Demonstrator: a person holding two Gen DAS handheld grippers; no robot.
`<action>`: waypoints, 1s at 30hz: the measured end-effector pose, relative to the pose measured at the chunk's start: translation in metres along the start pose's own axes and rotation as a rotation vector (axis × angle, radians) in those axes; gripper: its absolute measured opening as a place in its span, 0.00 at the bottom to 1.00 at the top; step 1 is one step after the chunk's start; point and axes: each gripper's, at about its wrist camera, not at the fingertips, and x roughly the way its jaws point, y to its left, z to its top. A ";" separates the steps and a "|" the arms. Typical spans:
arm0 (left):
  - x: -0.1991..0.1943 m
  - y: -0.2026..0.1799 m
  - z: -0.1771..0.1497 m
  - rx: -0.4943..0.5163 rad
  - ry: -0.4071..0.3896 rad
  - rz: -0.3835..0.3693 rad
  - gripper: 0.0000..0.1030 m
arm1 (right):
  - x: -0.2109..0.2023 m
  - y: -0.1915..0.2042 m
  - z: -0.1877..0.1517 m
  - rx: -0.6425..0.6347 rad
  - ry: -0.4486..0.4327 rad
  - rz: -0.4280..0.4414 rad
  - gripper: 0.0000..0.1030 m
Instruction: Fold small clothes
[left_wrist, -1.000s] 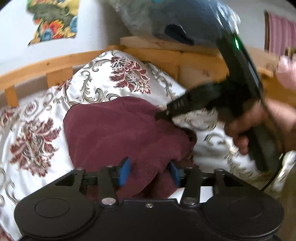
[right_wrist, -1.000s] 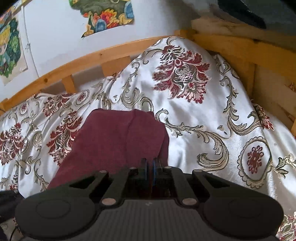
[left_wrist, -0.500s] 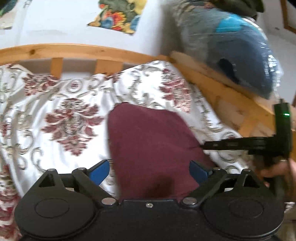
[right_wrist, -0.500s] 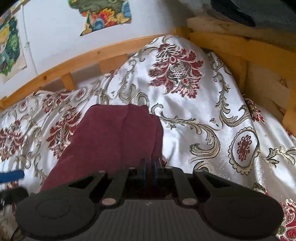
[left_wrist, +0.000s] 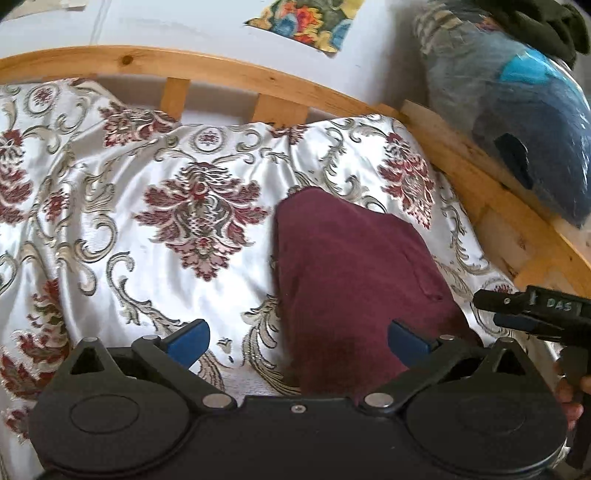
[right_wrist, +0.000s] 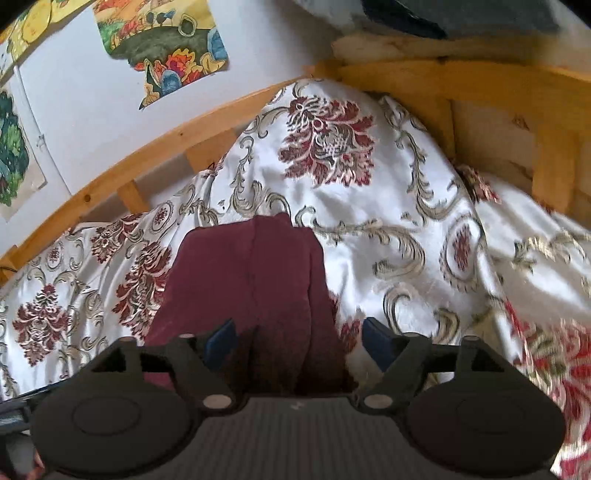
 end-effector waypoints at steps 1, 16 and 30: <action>0.003 -0.002 -0.001 0.014 0.004 0.001 0.99 | -0.001 -0.001 -0.002 0.007 0.006 -0.005 0.82; 0.031 -0.015 -0.011 0.042 0.055 -0.057 0.99 | 0.020 0.000 -0.011 0.026 0.163 0.027 0.10; 0.029 -0.003 -0.002 -0.047 0.038 -0.117 0.99 | 0.018 0.016 -0.016 -0.112 0.196 -0.087 0.10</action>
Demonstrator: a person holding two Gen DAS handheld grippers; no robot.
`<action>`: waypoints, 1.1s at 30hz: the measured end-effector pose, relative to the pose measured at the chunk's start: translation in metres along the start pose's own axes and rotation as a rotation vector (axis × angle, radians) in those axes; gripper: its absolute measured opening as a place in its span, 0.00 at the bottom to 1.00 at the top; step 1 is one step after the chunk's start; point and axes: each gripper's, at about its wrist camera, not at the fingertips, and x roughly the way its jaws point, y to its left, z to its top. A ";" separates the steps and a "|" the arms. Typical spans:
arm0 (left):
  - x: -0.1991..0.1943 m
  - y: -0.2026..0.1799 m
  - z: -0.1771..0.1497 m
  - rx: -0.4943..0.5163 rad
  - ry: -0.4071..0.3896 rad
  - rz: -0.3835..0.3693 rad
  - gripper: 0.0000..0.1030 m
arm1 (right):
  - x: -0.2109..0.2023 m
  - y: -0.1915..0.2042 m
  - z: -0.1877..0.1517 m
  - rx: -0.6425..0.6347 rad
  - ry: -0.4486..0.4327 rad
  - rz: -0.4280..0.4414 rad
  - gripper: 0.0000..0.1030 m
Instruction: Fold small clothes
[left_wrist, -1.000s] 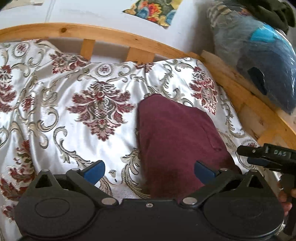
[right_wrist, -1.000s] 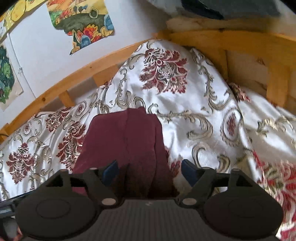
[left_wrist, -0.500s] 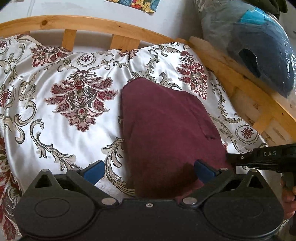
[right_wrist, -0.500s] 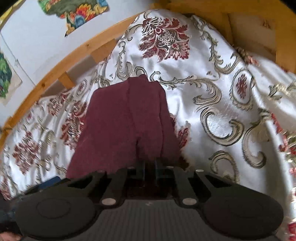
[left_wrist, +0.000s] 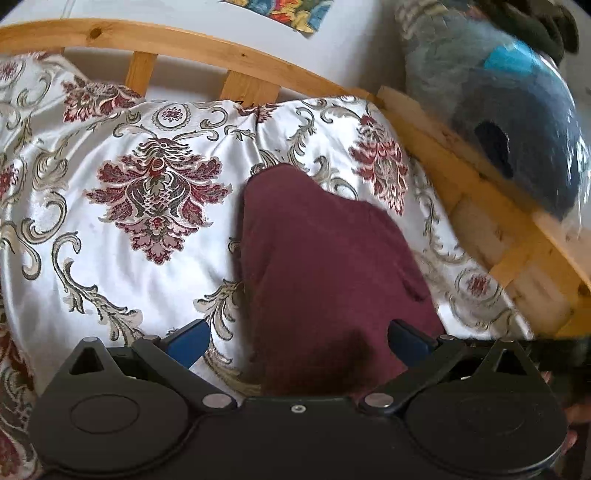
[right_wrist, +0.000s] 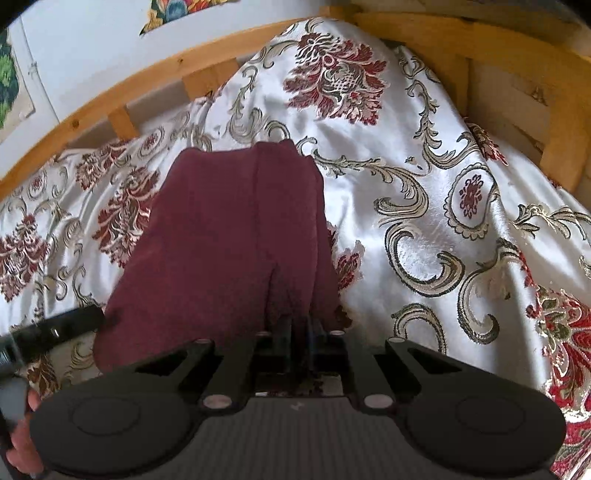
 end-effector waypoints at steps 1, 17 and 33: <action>0.001 0.002 0.002 -0.013 0.001 0.005 0.99 | 0.001 -0.001 0.000 0.004 0.002 0.002 0.10; 0.031 0.027 -0.005 -0.140 0.097 -0.006 0.99 | -0.009 -0.028 0.015 0.144 -0.137 0.149 0.48; 0.040 0.029 -0.017 -0.204 0.134 -0.045 0.99 | 0.082 -0.031 0.078 0.088 -0.178 0.180 0.76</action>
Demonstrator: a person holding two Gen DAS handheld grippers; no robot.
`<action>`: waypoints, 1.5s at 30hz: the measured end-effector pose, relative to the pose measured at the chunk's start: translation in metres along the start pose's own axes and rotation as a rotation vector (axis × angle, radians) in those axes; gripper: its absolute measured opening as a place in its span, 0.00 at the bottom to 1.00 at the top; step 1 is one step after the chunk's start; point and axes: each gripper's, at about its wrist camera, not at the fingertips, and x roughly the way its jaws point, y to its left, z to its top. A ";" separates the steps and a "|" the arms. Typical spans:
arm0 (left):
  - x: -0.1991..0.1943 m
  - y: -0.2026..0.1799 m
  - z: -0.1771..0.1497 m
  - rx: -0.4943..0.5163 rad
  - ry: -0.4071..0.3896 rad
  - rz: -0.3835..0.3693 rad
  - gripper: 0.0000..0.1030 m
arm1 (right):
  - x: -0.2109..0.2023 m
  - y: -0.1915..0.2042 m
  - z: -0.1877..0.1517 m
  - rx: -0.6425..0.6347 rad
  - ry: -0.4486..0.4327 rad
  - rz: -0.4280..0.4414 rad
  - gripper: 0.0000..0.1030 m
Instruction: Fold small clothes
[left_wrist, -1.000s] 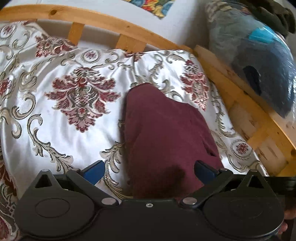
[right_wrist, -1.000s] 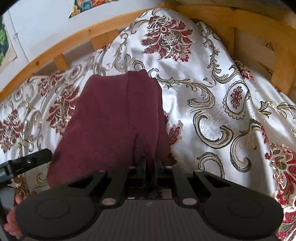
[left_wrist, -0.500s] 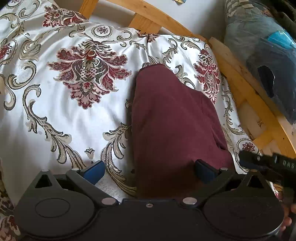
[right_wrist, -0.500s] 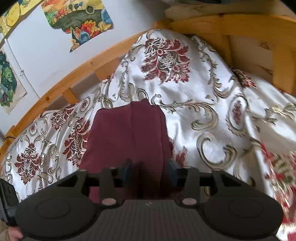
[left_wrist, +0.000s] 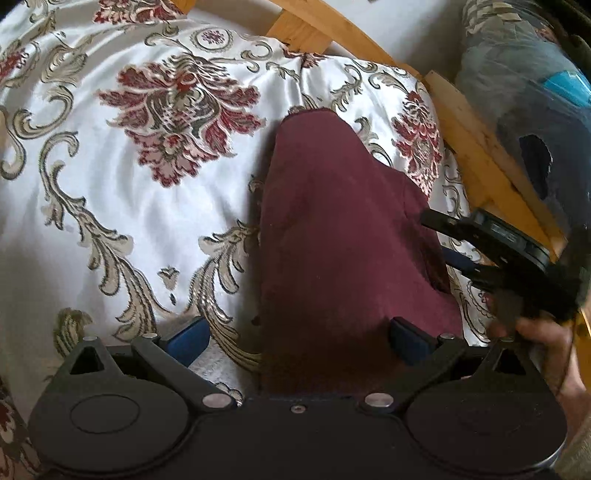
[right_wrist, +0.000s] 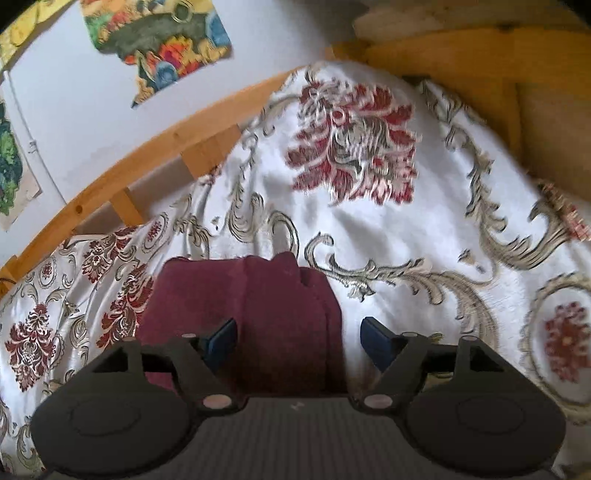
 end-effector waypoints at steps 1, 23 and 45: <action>0.001 0.000 -0.001 0.007 0.003 -0.006 0.99 | 0.004 0.000 -0.001 0.003 0.013 0.003 0.71; 0.011 -0.021 -0.003 0.065 0.068 -0.043 0.58 | -0.012 0.040 -0.005 -0.080 0.000 -0.098 0.15; -0.023 -0.044 0.118 0.457 -0.063 0.151 0.54 | -0.008 0.148 0.049 -0.285 -0.339 -0.011 0.15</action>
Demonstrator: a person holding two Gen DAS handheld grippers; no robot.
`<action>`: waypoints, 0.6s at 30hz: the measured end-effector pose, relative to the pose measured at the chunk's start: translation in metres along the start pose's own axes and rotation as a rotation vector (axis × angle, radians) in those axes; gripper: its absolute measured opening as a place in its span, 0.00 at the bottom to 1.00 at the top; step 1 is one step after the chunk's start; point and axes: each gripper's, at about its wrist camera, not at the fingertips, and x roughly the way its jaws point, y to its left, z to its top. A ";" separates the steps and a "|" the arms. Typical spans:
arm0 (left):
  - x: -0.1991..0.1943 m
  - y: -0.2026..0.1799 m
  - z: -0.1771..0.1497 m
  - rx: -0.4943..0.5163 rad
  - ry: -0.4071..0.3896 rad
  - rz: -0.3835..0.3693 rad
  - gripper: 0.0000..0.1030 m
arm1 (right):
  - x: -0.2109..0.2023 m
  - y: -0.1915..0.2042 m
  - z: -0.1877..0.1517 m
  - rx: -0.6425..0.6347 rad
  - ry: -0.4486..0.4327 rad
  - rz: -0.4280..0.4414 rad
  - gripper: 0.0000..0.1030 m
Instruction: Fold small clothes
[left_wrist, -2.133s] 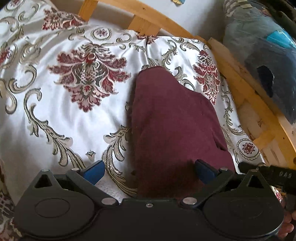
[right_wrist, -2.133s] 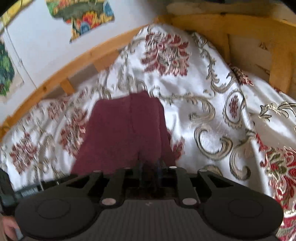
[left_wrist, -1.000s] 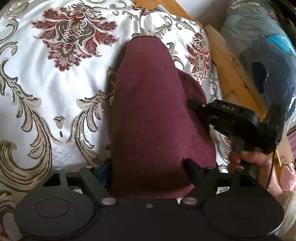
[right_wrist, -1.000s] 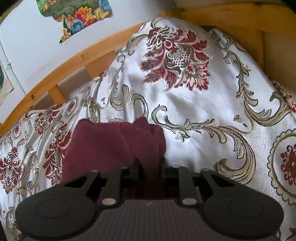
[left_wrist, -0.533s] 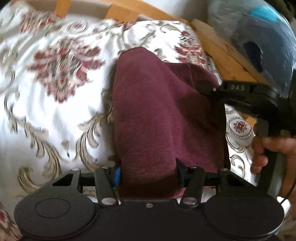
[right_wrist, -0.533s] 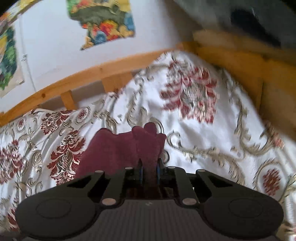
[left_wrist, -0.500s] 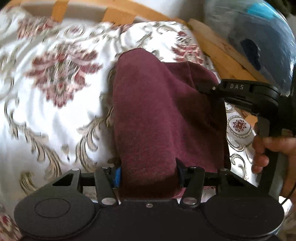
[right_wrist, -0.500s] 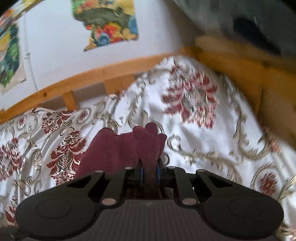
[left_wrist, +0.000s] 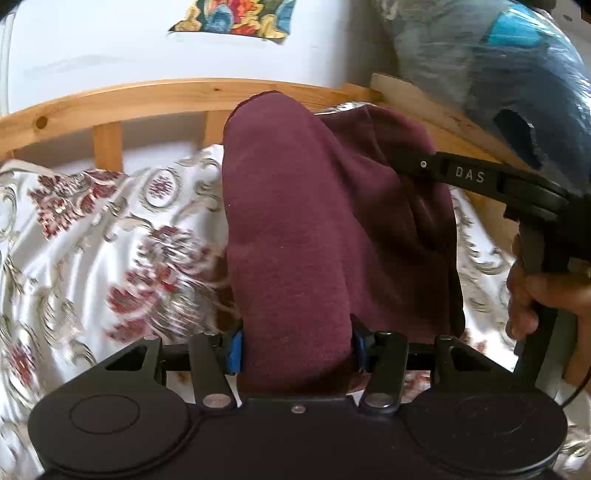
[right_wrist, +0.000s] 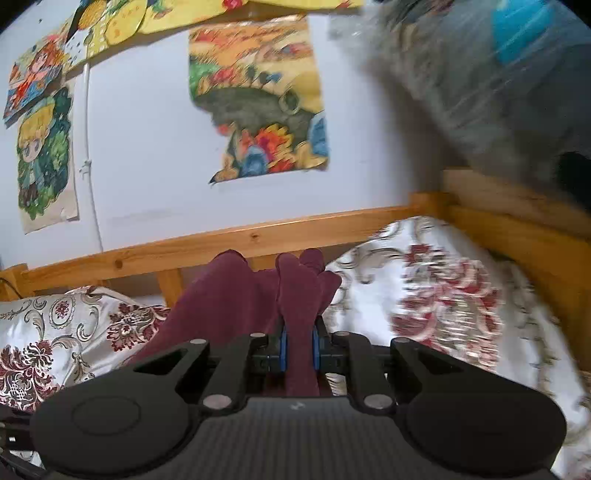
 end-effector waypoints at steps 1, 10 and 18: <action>0.003 0.008 0.000 -0.010 0.000 0.003 0.54 | 0.010 0.003 -0.001 -0.012 0.011 0.008 0.15; 0.050 0.043 -0.022 -0.092 0.043 -0.011 0.55 | 0.062 0.006 -0.037 -0.080 0.115 -0.006 0.15; 0.067 0.063 -0.032 -0.203 0.066 -0.054 0.59 | 0.073 -0.013 -0.049 -0.013 0.150 -0.027 0.16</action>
